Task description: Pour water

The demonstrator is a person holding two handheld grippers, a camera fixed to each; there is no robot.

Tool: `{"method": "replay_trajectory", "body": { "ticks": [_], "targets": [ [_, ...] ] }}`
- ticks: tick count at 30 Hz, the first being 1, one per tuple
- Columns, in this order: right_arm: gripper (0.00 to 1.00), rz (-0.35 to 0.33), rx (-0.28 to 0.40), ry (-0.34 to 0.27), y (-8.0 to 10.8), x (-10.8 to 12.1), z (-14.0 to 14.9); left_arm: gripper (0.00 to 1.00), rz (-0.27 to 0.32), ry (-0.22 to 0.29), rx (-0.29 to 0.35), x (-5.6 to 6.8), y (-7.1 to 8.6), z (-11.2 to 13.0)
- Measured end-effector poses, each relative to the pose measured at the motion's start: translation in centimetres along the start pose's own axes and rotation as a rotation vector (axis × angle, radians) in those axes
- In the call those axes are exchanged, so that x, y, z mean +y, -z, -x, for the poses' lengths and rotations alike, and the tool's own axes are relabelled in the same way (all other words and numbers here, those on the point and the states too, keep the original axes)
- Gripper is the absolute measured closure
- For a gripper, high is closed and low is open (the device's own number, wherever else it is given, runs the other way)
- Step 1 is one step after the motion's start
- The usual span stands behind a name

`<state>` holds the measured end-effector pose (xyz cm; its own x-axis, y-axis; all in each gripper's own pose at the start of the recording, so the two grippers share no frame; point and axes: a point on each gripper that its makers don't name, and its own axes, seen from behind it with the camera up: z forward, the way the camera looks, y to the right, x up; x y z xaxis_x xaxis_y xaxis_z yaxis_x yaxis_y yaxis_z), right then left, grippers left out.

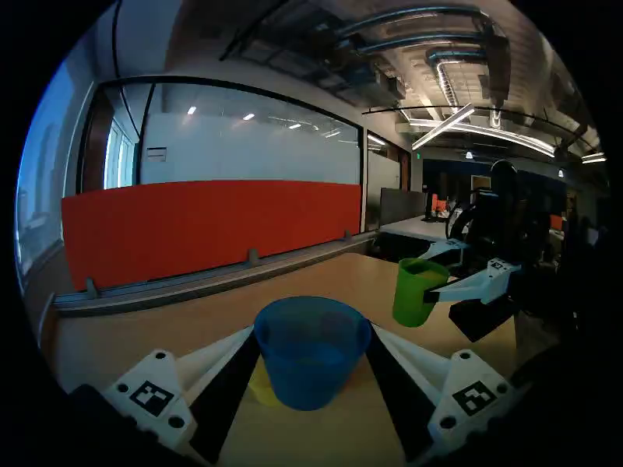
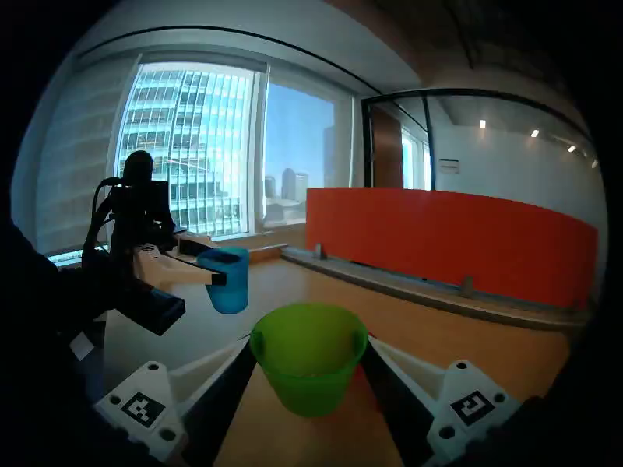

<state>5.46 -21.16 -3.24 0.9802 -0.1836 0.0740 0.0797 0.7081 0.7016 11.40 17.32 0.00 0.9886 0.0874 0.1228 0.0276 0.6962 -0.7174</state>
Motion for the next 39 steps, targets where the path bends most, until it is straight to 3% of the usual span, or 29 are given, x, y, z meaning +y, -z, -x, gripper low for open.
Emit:
{"method": "replay_trajectory", "body": {
  "ticks": [18, 32, 39],
  "targets": [
    [0.08, -0.026, 0.013, 0.012, -0.2, -0.4, -0.6, 0.11, -0.008, -0.048, 0.036, 0.4, 0.0, -1.9],
    [0.09, -0.098, 0.013, -0.017, -1.0, -2.3, -0.5, 0.12, -0.035, -0.128, 0.052, 0.0, 0.1, -3.6],
    [0.09, -0.134, 0.007, -0.003, -1.5, -3.5, -0.2, 0.12, -0.048, -0.183, 0.052, -0.3, -0.1, -4.5]
  ]
}}
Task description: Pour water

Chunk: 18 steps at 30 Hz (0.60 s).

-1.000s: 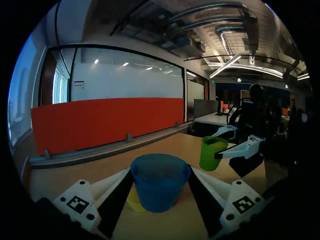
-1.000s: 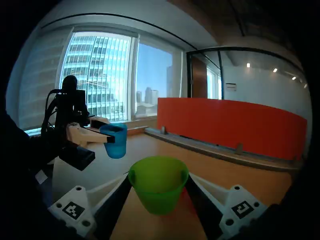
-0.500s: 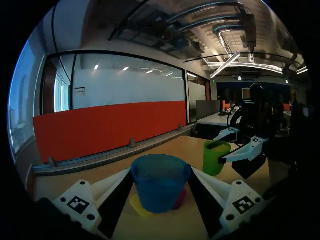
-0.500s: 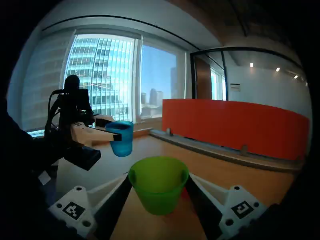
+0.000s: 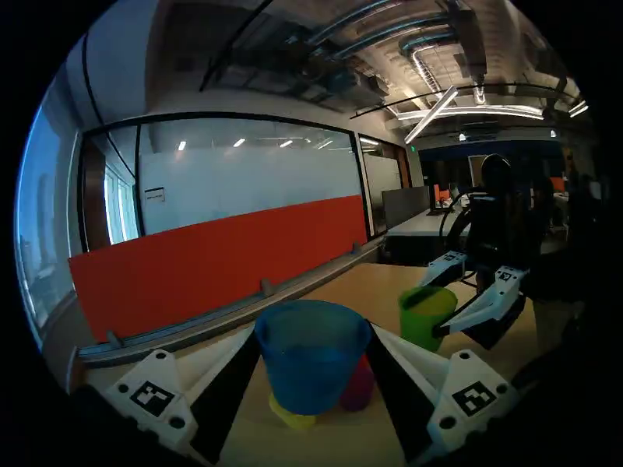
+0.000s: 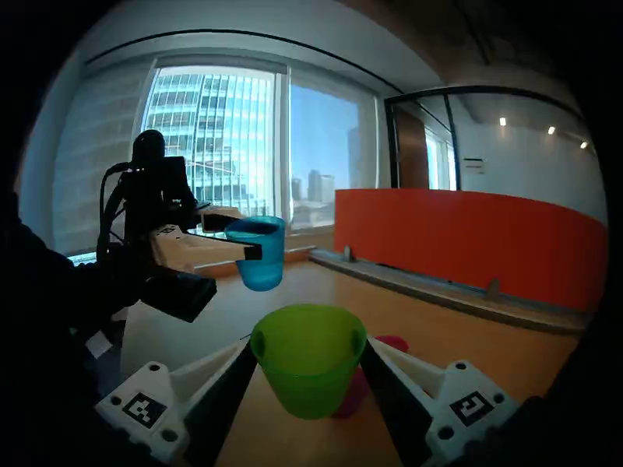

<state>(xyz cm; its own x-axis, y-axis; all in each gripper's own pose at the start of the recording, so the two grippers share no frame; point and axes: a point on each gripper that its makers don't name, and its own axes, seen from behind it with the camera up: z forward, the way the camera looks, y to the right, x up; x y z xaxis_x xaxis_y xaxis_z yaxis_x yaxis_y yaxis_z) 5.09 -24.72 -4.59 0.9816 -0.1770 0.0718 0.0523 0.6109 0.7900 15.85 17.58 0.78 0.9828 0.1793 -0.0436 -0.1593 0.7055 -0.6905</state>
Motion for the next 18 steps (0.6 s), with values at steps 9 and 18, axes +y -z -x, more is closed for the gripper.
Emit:
{"method": "replay_trajectory", "body": {
  "ticks": [9, 18],
  "targets": [
    [0.09, -0.045, 0.003, -0.011, -0.9, -1.3, -0.1, 0.12, -0.009, -0.095, -0.002, 0.0, -0.4, -1.5],
    [0.09, -0.073, 0.000, -0.018, -1.8, -2.1, 0.2, 0.12, -0.002, -0.205, -0.006, 1.2, -0.9, -2.7]
  ]
}}
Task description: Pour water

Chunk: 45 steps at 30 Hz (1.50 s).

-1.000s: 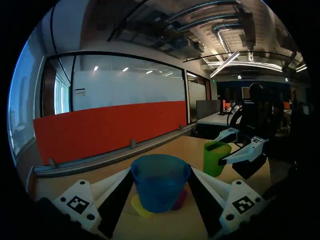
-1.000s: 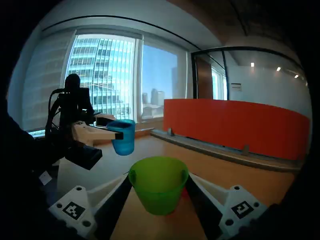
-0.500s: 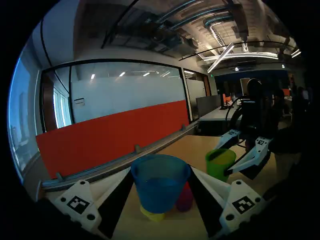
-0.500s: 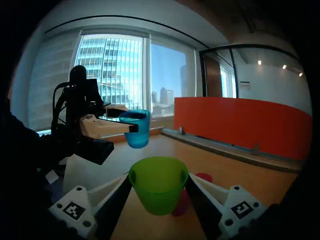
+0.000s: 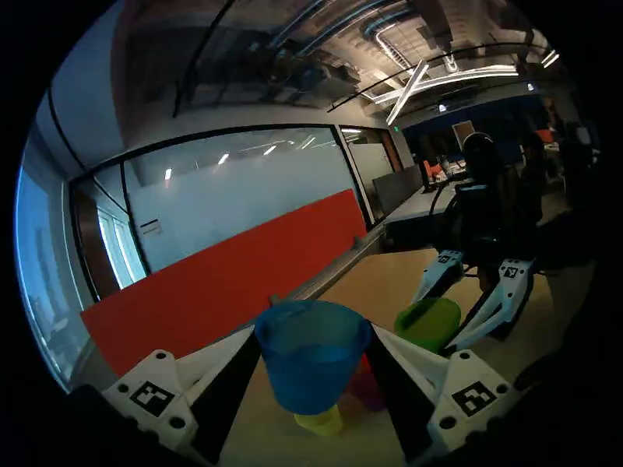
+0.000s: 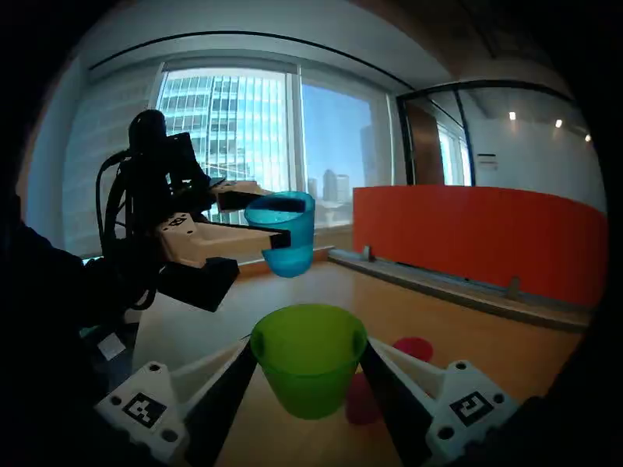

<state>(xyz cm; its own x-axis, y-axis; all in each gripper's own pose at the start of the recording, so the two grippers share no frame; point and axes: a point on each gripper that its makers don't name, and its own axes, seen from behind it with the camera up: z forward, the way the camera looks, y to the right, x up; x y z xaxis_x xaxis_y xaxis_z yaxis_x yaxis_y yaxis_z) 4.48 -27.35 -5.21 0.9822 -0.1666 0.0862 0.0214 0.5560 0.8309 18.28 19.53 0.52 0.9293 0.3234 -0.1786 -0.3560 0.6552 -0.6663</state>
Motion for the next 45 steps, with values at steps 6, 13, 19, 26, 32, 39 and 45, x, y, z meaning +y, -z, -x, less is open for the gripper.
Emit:
{"method": "replay_trajectory", "body": {
  "ticks": [6, 13, 19, 26, 32, 39, 45],
  "targets": [
    [0.09, -0.020, -0.003, 0.002, -0.4, -0.6, 0.1, 0.12, -0.001, -0.060, 0.001, 0.3, -0.5, -0.9],
    [0.09, -0.038, -0.009, 0.005, -0.6, -1.1, 0.3, 0.12, -0.010, -0.116, 0.009, 0.3, -0.6, -2.0],
    [0.09, -0.049, -0.019, 0.006, -0.8, -1.4, 0.8, 0.12, -0.015, -0.166, 0.011, 0.3, -0.6, -2.8],
    [0.09, -0.063, -0.020, 0.007, -1.1, -1.8, 0.8, 0.12, -0.025, -0.229, 0.011, 0.2, -0.5, -3.6],
    [0.09, -0.071, -0.023, 0.011, -1.3, -2.1, 0.8, 0.12, -0.029, -0.284, 0.010, 0.4, -0.3, -4.1],
    [0.09, -0.077, -0.027, 0.013, -1.5, -2.4, 0.9, 0.12, -0.037, -0.344, 0.010, 0.7, -0.2, -4.6],
    [0.09, -0.080, -0.028, 0.018, -1.5, -2.6, 0.7, 0.12, -0.047, -0.388, 0.011, 0.6, -0.2, -5.0]
  ]
}}
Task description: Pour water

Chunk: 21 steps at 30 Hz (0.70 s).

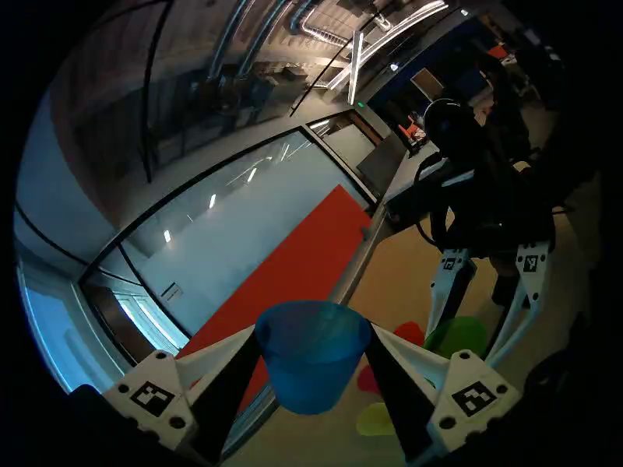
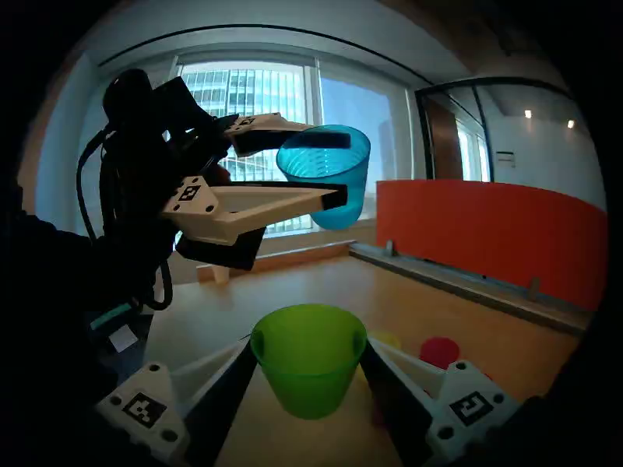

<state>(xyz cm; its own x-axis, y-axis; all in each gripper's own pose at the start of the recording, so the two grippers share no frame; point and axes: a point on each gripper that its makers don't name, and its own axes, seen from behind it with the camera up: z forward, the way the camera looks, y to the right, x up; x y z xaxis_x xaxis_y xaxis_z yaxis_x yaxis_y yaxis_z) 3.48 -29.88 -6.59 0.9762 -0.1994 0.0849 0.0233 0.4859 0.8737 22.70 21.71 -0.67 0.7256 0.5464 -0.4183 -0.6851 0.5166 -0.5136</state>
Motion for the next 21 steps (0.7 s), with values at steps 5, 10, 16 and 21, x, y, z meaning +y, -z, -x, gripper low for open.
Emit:
{"method": "replay_trajectory", "body": {
  "ticks": [5, 10, 16, 21],
  "targets": [
    [0.09, 0.000, 0.001, 0.003, -0.1, 0.0, -0.1, 0.12, -0.006, -0.034, 0.005, 0.0, 0.0, -0.5],
    [0.09, -0.003, 0.003, 0.004, -0.2, 0.0, -0.2, 0.12, -0.010, -0.065, 0.006, -0.1, 0.0, -0.8],
    [0.09, -0.002, 0.004, 0.006, -0.3, 0.0, -0.2, 0.12, -0.010, -0.100, 0.012, 0.1, 0.0, -1.2],
    [0.09, 0.000, 0.010, 0.005, -0.2, 0.2, -0.5, 0.12, -0.009, -0.125, 0.016, 0.2, 0.0, -1.4]
  ]
}}
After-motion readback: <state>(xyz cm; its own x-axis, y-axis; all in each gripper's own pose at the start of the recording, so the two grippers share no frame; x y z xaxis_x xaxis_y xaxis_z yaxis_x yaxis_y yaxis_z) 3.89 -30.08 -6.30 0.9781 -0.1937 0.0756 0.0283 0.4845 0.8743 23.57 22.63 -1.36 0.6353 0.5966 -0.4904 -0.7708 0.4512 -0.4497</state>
